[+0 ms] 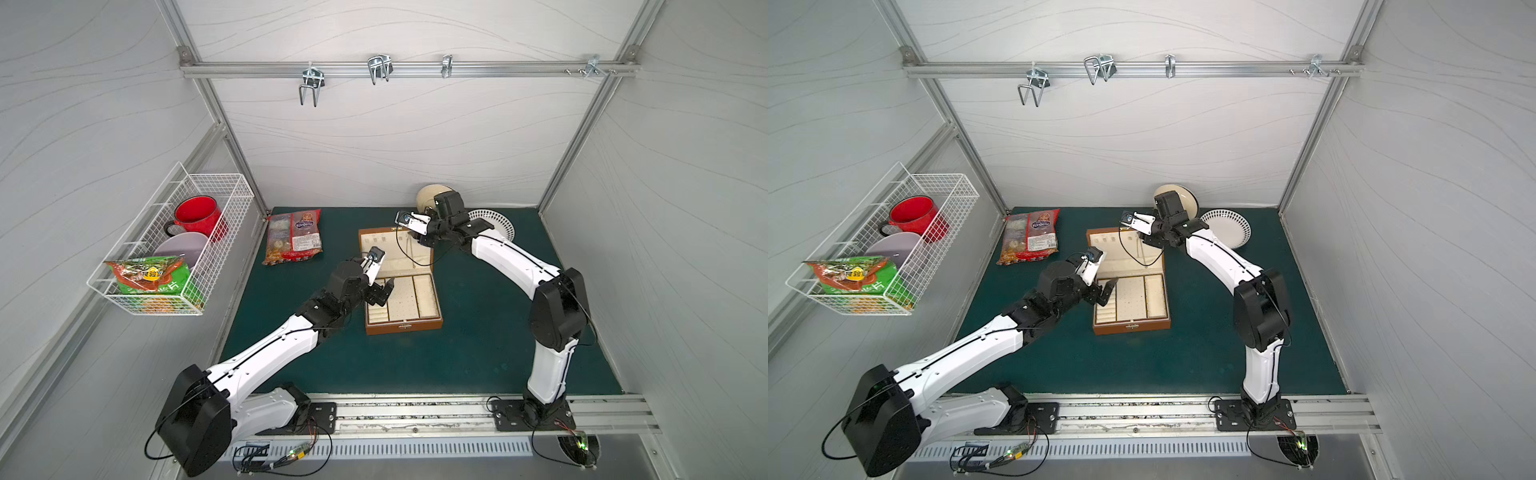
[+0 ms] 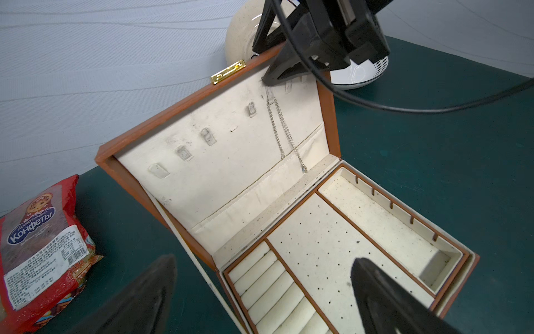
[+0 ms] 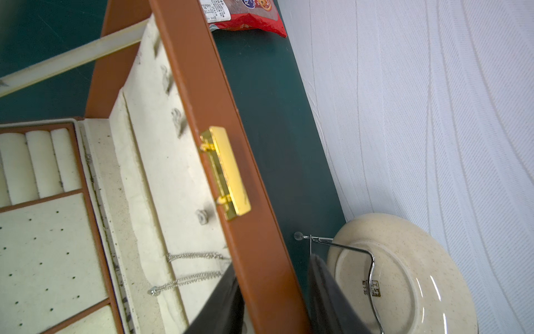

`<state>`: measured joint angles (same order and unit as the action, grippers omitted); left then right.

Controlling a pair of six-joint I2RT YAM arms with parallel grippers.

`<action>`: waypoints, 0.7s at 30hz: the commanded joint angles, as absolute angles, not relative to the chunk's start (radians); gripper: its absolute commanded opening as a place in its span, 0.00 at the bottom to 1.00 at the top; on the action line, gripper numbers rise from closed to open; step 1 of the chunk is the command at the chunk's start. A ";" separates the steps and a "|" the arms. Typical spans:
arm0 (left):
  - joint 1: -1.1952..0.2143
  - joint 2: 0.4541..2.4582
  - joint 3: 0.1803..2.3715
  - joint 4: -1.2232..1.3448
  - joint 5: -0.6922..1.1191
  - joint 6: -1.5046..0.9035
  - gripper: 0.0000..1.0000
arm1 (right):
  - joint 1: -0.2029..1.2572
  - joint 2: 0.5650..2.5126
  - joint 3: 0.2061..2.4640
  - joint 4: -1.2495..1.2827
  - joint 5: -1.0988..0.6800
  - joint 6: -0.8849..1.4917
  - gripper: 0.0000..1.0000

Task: Put jewelry chain into jewelry box
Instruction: Close the fastener on the jewelry box.

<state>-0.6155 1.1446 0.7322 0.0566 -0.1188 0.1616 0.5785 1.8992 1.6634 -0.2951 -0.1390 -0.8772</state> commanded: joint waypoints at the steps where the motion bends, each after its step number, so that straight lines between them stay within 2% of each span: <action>1: -0.610 1.123 0.733 0.100 -0.111 0.158 1.00 | 0.601 1.932 1.645 -0.320 -0.134 -0.866 0.40; 4: -0.611 1.122 0.733 0.099 -0.112 0.157 1.00 | 0.602 1.909 1.634 -0.297 -0.127 -0.842 0.47; 6: -0.611 1.121 0.737 0.099 -0.111 0.155 1.00 | 0.602 1.884 1.618 -0.279 -0.124 -0.825 0.56; 9: -0.611 1.116 0.744 0.094 -0.110 0.153 1.00 | 0.605 1.828 1.580 -0.256 -0.130 -0.794 0.64; 10: -0.612 1.111 0.746 0.091 -0.112 0.151 1.00 | 0.607 1.796 1.553 -0.234 -0.134 -0.776 0.70; 12: -0.612 1.103 0.751 0.080 -0.115 0.149 1.00 | 0.610 1.751 1.514 -0.210 -0.135 -0.749 0.97; 21: -0.602 1.037 0.780 -0.014 -0.194 0.093 1.00 | 0.606 1.469 1.261 -0.102 -0.070 -0.542 0.99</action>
<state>-0.6136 1.0668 0.7326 0.0006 -0.1440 0.1265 0.6075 1.5539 1.3197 -0.1692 -0.1081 -0.6559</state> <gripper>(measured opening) 0.998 0.990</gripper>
